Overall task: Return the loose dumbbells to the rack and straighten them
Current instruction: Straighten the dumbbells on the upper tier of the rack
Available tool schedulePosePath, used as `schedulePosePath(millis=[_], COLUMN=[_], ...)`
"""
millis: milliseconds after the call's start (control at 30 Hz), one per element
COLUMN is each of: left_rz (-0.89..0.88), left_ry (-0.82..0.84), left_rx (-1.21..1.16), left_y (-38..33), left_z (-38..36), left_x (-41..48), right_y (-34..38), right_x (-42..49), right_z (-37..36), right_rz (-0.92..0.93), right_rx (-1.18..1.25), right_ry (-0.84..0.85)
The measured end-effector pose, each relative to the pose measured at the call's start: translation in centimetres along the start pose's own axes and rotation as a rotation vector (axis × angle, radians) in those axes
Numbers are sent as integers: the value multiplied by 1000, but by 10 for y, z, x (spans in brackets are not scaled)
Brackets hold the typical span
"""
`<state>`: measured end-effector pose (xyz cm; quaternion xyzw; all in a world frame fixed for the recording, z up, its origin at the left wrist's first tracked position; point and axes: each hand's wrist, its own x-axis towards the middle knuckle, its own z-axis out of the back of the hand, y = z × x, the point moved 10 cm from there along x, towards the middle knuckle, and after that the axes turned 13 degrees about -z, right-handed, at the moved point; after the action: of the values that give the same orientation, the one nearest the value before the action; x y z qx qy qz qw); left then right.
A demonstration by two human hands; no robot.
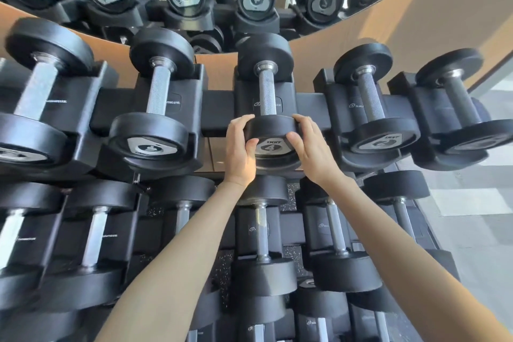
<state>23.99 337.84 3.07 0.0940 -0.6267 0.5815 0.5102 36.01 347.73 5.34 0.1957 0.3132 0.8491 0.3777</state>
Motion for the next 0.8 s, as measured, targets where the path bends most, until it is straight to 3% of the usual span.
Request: schedulePosePath(millis=[200,367,533,633,800], left_rz=[64,29,-58,-39,32], left_ry=[310,596,598,552,615], left_rx=[168,605,854,922,995], left_y=[-19,-44,-105,-140,-176], left_z=[2,39,91,117,138], left_x=[4,-3,-42,-73,-132], right_y=[7,41,61,66,66], right_x=[-10,-47,-114,-154,-213], right_z=[15,40,45,36,16], right_rz=[-123,8,114,163,202], right_rx=[-283,-613,-562,-531,-514], right_ry=[-22,-126,-223,-207,-111])
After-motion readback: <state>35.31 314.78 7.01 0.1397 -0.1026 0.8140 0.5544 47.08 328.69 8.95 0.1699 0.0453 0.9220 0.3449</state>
